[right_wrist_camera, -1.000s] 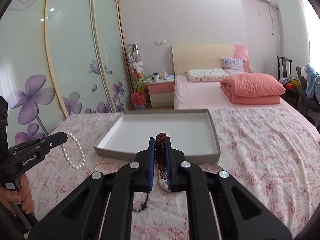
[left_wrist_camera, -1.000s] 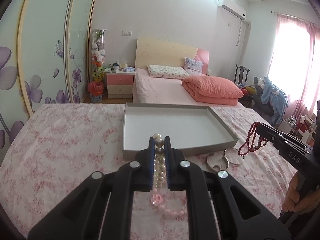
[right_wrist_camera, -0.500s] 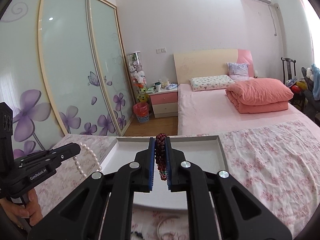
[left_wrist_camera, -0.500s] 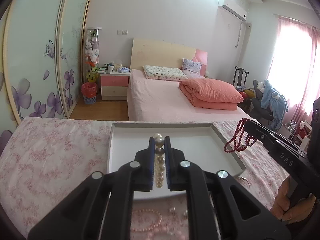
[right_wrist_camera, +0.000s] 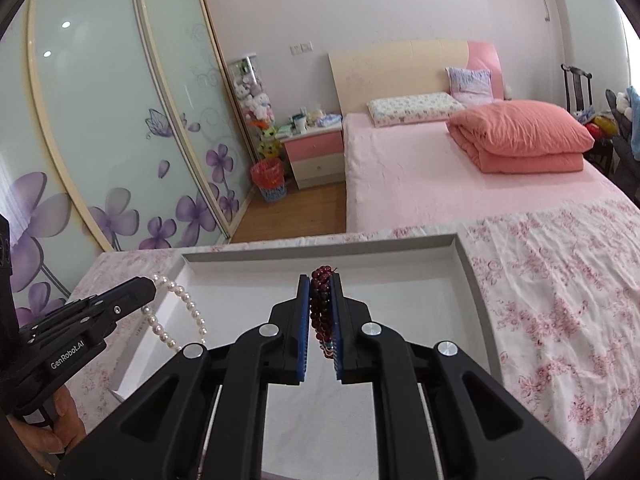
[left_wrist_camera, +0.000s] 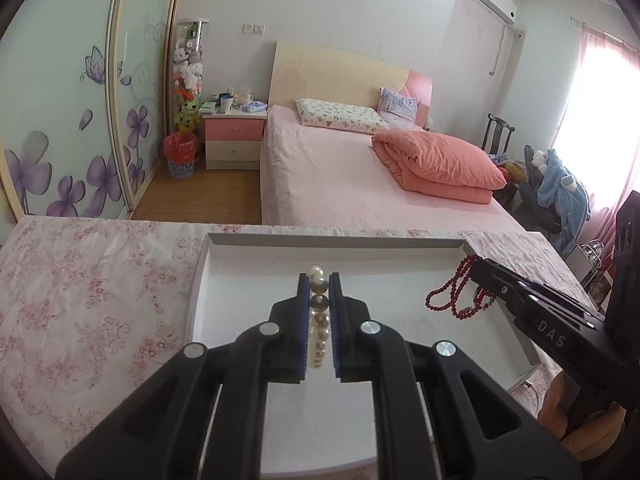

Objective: Organize jewelry
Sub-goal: 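Carry both held bracelets into the grey tray and open both tools, then lift both open tools out of the tray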

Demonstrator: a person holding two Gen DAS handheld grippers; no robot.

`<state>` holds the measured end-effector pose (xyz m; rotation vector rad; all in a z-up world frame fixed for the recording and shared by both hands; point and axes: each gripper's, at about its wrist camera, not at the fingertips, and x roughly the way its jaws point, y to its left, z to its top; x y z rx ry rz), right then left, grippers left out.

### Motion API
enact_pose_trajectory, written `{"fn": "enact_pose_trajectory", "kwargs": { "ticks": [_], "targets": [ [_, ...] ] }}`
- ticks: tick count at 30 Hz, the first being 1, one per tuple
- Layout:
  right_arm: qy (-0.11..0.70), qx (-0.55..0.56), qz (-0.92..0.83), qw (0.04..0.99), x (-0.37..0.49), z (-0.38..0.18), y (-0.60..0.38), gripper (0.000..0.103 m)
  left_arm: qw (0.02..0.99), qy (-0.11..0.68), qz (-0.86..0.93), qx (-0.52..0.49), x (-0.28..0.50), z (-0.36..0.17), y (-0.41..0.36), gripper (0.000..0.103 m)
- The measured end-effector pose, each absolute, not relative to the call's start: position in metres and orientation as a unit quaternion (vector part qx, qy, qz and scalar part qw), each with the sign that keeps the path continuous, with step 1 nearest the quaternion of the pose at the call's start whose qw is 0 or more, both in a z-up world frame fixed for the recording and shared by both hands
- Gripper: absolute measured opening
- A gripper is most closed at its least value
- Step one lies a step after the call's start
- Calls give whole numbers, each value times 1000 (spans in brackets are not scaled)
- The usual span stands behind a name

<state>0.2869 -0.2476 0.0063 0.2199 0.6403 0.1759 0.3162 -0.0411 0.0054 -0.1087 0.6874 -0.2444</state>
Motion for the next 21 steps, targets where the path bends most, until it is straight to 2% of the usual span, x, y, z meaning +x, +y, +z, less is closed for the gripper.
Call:
{"fn": "enact_pose_trajectory", "kwargs": {
  "ticks": [8,9,10,12,14,21],
  "targets": [
    [339,113,78,931,293,-1,-249,13,924,362,-113,-56,330,-15,-43,11],
    [342,113,77,930,293,-2,-249,20,922,365,-113,-61,331,-17,-42,11],
    [343,114,75,930,292,-2,-251,38,922,365,-112,-65,330,-16,-40,12],
    [332,115,69,934,286,1,-254,57,921,366,-114,-74,328,-16,-36,18],
    [326,114,69,936,283,4,-256,57,922,362,-109,-81,326,-13,-30,29],
    [307,109,64,943,267,17,-263,57,925,357,-89,-100,314,-4,-10,35]
  ]
}}
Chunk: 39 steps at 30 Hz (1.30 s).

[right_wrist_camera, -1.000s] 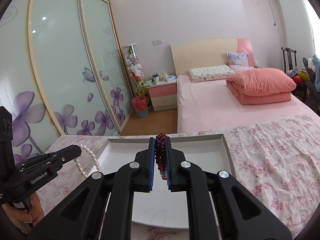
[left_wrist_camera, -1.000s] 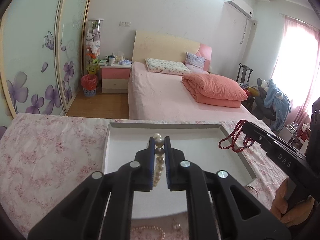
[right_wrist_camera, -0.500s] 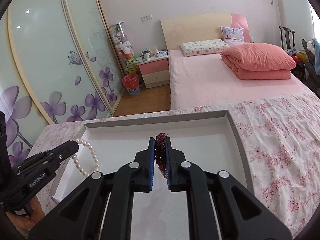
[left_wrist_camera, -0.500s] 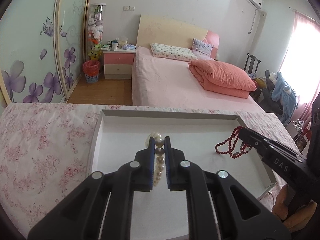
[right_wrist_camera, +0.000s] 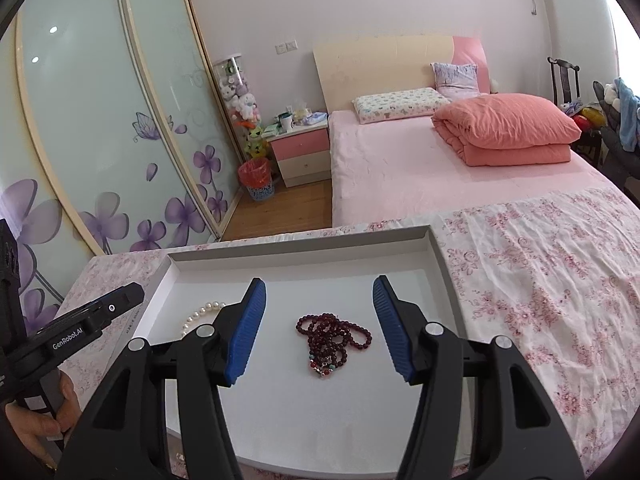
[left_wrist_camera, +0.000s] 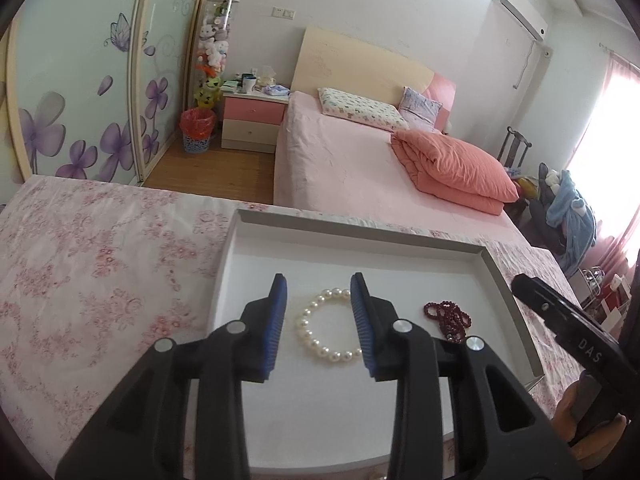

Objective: Organize jewelry
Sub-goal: 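Lift both open tools out of the tray, then grasp the pink bead bracelet with the left tool while the right tool moves to the silver bangle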

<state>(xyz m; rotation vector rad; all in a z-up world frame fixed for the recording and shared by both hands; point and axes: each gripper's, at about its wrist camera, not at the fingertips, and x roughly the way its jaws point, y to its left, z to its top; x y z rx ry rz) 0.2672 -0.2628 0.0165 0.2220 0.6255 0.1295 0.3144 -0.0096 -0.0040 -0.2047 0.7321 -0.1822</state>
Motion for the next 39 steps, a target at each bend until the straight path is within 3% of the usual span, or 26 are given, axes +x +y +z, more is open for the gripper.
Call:
{"fn": "enact_pose_trajectory", "kwargs": {
  "ticks": [15,23,33,39],
  "targets": [
    [301,102,66,946,189,22,-285,57,936,338,-59,-81,226,5,21,50],
    [327,83,72,939,140,-3,-284,57,934,343,-62,-72,156,-10,33,57],
    [386,53,11,921,137,-39,-298,57,925,371,-56,-58,127,-36,28,65],
    [424,20,-6,906,148,-55,-297,71,923,377,-59,-47,127,-40,24,70]
  ]
}}
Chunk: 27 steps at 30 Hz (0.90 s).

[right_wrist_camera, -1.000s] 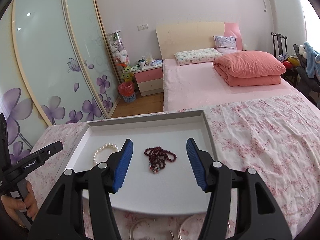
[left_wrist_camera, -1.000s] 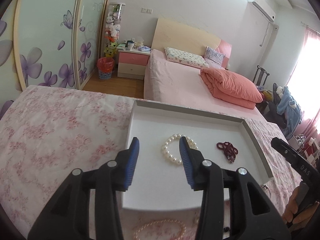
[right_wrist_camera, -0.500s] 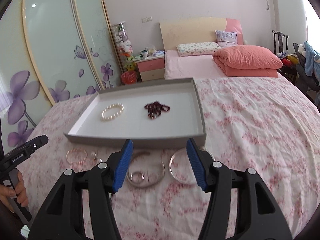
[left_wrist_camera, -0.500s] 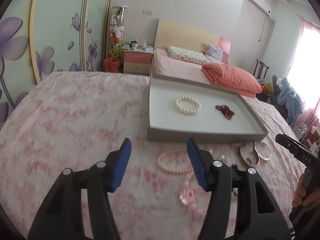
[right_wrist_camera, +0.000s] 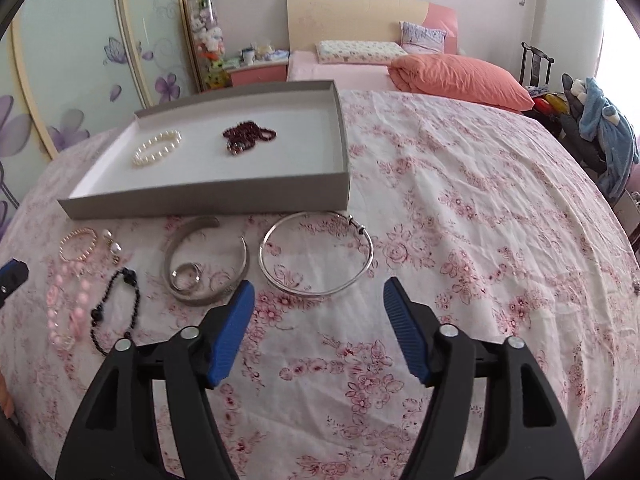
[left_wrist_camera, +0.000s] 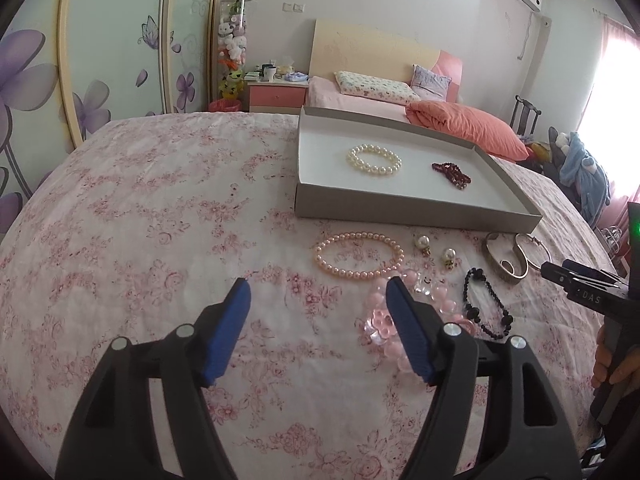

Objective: Organize jewelry
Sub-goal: 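Grasp the pink bead bracelet with the left tool while the right tool moves to the silver bangle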

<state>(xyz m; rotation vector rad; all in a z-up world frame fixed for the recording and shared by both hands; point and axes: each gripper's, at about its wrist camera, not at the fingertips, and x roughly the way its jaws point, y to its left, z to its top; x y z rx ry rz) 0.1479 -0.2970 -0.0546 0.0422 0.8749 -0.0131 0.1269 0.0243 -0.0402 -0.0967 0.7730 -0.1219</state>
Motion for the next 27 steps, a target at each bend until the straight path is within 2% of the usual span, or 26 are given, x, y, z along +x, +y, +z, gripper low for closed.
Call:
{"fn": "enact_pose_trajectory", "kwargs": {
  "ticks": [10,27],
  "targets": [
    [435,20,-2,900,177,-63,-297,76,919,387,-63,-40,129,-46,20,70],
    [433,21,-1,901,153,-60,-294,73,914,397,-81,-32,127,-50,13,70]
  ]
}}
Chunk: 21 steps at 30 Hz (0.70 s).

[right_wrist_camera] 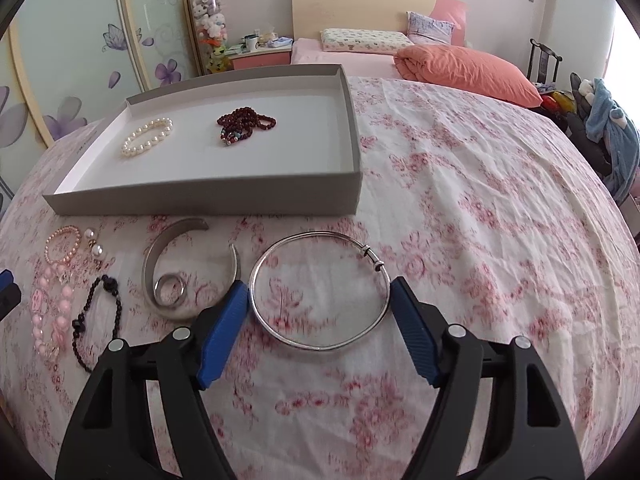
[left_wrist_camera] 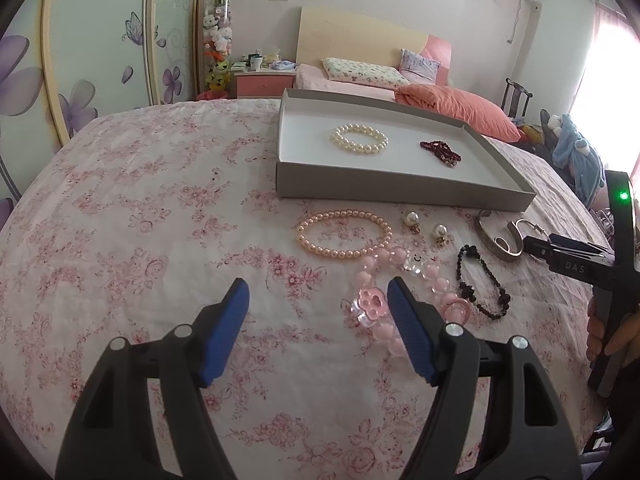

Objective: Organize jewelry
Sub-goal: 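Grasp the pink bead bracelet with the left tool while the right tool moves to the silver bangle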

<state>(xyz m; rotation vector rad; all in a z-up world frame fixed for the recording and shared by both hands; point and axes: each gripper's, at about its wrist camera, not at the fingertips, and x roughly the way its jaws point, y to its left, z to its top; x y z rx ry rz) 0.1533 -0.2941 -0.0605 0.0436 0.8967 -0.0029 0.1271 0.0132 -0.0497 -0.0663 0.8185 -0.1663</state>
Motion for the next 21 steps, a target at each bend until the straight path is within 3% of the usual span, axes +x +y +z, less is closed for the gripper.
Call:
{"fn": "enact_pose_trajectory", "kwargs": {
  "ticks": [12,18,20,21],
  "targets": [
    [436,20,7,900,140,-60,-289,77,898,430,-96,-9,130,-61,-7,68],
    [438,17,9,899,143,-60,-285,83,894,439,-87,7,136,-64,-20,56],
    [437,16,8,899,145,-60,-284,80,894,440,-85,10,137,-64,-22,46],
    [434,17,11,901,144,-59,-285,74,894,439,-84,15,136,-64,-24,43]
  ]
}}
